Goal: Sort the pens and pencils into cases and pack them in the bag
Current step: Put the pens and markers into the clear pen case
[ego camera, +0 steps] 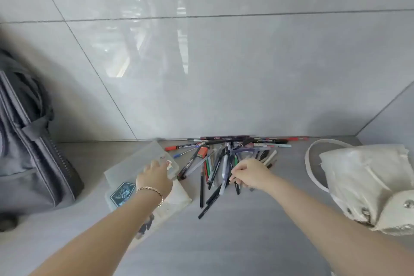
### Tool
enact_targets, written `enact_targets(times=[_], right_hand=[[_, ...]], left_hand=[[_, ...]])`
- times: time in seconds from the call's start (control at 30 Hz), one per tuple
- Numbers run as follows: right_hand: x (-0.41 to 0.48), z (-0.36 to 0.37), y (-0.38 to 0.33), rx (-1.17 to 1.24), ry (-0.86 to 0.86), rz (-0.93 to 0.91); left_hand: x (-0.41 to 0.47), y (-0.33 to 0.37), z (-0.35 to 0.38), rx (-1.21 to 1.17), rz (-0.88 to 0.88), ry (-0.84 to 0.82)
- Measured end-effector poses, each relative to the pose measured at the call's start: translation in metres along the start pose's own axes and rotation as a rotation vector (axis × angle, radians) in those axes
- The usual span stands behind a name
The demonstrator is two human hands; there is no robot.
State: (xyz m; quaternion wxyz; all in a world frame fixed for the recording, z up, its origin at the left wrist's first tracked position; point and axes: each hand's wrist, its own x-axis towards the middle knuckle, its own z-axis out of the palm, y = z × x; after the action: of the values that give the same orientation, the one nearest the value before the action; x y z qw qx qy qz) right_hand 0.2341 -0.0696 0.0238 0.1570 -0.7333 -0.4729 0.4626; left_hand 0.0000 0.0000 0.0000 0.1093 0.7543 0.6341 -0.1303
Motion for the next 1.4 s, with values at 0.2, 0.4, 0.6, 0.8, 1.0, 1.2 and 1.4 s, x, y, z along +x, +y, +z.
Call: enact_targets(times=[0.2,0.4,0.6,0.8,1.0,1.2,1.4], right_hand=[[0.016,0.03,-0.012,0.0,0.028,0.036],[0.019,0.053,-0.017,-0.003,0.027,0.06],[0.01,0.062,-0.041,0.06,0.085,-0.06],[-0.009,0.049,-0.086,0.366,0.063,-0.239],[-0.031,0.026,-0.068,0.405,0.085,-0.269],[-0.044,0.022,-0.051,0.191,0.123,-0.163],[-0.037,0.035,-0.033,-0.003,0.314,-0.298]], left_hand=[[0.029,-0.046,0.009,-0.003,-0.038,-0.091],[0.04,-0.059,0.018,0.058,0.045,-0.124],[0.031,-0.043,-0.021,-0.226,0.037,-0.052],[0.001,0.008,-0.082,-1.073,0.031,-0.123],[-0.024,0.049,-0.071,-1.753,-0.179,-0.461],[-0.034,0.078,-0.051,-1.735,-0.376,-0.564],[-0.032,0.091,-0.041,-1.532,-0.496,-0.33]])
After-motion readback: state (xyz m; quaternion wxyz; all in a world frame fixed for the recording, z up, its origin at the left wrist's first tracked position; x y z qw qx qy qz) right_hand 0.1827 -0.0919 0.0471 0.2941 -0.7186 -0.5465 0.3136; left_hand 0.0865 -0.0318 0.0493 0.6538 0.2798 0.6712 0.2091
